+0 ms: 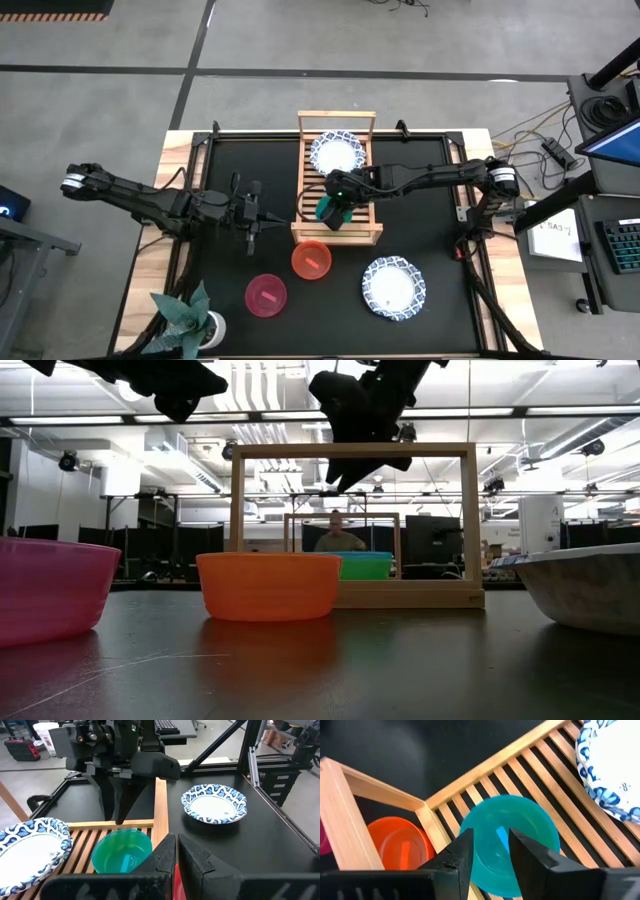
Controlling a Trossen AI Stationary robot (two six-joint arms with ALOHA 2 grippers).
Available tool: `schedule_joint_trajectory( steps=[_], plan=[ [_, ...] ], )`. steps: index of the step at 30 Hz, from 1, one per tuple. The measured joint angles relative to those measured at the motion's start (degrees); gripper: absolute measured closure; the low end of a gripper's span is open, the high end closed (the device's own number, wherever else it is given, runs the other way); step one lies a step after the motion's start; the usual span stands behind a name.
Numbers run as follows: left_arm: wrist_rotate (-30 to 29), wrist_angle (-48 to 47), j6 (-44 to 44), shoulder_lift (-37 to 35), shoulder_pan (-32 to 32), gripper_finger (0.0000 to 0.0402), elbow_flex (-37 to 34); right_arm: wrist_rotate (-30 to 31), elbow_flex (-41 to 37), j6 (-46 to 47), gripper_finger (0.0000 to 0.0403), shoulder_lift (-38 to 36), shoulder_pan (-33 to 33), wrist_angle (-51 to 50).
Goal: Place and stack bowls onto a shelf
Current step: Stack the blue bowl on top of the green bowl on the shelf, then stack the white bowl on top of the white bowl on the shelf
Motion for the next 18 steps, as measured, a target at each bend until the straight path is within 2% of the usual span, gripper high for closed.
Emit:
schedule_joint_trajectory(
  steps=[6,12,18],
  plan=[
    [0.0,-0.07,0.02,0.0,0.0,0.0402,0.0,0.76,-0.07,-0.97,0.0327,-0.59,0.15,1.15],
    [0.0,-0.09,-0.11,-0.01,0.0,0.0402,0.0,7.56,-0.52,-4.91,0.0362,-4.66,3.4,1.96],
    [0.01,-0.05,-2.52,-0.02,0.0,0.0402,0.0,14.23,-3.37,-8.21,0.0375,-11.35,8.96,2.55]
  ],
)
